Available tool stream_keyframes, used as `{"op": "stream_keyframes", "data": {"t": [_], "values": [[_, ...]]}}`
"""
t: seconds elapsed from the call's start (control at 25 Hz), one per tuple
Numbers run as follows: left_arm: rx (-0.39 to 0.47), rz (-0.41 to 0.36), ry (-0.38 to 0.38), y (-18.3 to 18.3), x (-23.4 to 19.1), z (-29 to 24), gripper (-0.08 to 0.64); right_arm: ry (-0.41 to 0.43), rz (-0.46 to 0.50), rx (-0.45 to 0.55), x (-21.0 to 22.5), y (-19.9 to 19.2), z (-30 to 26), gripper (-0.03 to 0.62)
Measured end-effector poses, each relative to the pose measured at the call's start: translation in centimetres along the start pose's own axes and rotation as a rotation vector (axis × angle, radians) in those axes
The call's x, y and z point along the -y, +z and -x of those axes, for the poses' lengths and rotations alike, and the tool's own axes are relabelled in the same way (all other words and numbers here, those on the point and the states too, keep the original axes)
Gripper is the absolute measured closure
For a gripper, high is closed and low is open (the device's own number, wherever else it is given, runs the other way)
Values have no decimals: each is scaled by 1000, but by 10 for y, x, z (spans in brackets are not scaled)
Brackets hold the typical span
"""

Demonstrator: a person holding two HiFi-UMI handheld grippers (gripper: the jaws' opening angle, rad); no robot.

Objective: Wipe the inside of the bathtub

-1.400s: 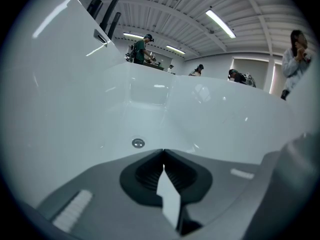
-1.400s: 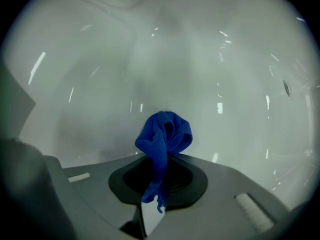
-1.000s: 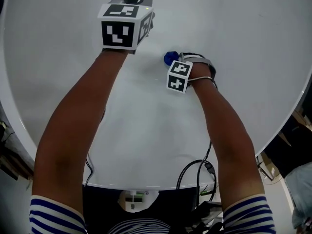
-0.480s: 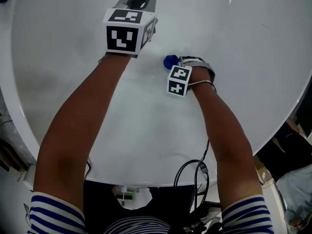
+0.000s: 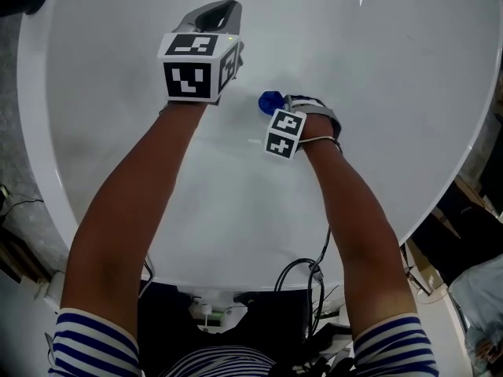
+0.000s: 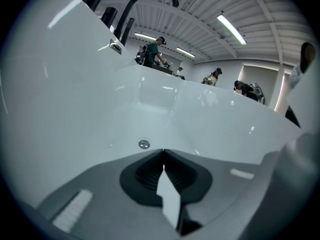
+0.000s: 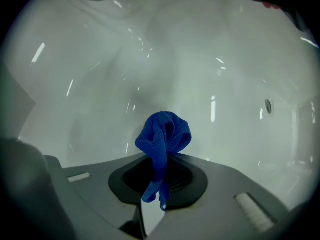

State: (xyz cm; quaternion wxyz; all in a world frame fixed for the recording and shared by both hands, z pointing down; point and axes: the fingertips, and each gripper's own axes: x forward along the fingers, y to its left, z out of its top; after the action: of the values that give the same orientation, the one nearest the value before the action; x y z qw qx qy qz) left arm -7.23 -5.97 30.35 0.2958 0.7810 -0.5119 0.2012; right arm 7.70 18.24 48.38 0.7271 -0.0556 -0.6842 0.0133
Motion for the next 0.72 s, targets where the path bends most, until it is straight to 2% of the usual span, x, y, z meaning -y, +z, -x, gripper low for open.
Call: {"op": "stream_keyframes", "data": {"t": [0.12,0.2,0.28,0.36,0.52,0.72], "values": [[30,13,22,5,-1,10,557,-52,-272,136,18,8,22,538],[53,23,31,12,1,22,557,-121,-470,258,34,10,52,538],[86,30,34,27,9,37,557,-204,-625,380,52,7,95,538],[122,24,32,49,21,54,557,-277,-728,474,66,0,142,538],[192,-1,27,105,56,98,557,-400,-863,616,82,-22,246,538],[316,-61,-11,201,117,181,557,-569,-1037,865,86,-57,417,537]]}}
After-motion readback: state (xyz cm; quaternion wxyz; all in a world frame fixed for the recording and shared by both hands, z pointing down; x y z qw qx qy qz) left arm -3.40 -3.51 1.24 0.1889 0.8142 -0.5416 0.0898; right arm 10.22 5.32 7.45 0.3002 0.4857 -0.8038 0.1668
